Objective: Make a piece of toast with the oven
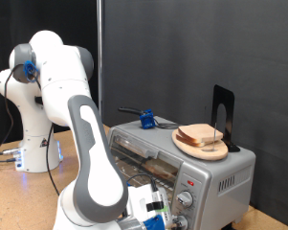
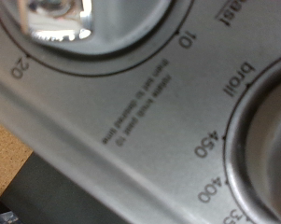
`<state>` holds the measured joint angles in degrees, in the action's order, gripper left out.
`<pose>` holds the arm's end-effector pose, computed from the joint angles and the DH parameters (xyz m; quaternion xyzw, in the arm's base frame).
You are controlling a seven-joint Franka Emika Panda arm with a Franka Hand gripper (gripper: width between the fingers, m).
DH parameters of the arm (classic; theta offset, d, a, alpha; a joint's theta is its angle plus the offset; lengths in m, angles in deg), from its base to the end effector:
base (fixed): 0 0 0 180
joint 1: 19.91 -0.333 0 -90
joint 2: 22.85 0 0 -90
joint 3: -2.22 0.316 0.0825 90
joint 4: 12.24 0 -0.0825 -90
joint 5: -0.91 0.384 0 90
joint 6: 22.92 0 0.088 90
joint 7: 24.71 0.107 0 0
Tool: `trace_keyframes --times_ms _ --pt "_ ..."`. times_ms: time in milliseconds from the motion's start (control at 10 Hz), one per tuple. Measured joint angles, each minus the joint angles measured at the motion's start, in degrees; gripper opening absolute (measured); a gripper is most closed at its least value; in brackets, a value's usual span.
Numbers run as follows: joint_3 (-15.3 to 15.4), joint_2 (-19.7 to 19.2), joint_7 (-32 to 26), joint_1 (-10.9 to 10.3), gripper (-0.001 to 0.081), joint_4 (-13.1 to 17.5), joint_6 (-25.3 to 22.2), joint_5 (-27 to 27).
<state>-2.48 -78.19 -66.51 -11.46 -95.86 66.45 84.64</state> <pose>0.6751 -0.0371 0.1304 -0.7465 0.0888 0.0096 0.6593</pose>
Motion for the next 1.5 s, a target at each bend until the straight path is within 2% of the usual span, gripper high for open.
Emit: trace_keyframes --times_ms 700,800,900,1000,1100,1200,1300,1400,1500 --pt "-0.2 0.1 -1.4 0.1 0.01 -0.2 0.1 0.5" --pt "-0.8 0.6 -1.5 0.9 0.01 -0.2 0.1 1.0" --pt "-0.9 1.6 -1.5 2.1 0.0269 -0.5 -0.6 1.0" --pt "-1.0 2.3 -1.5 3.1 0.0269 -1.1 -1.6 1.0" --pt "-1.1 3.2 -1.4 3.8 0.0449 -1.8 -2.3 1.0" --pt "-1.5 4.0 -0.9 4.6 0.0586 -2.4 -3.5 0.8" --pt "-2.1 5.0 -0.2 5.3 0.0586 -3.2 -4.6 0.6" --pt "-3.0 6.2 0.9 6.0 0.0759 -4.0 -5.9 -0.1" --pt "-4.1 7.3 2.7 6.5 0.0759 -4.8 -6.9 -1.6"
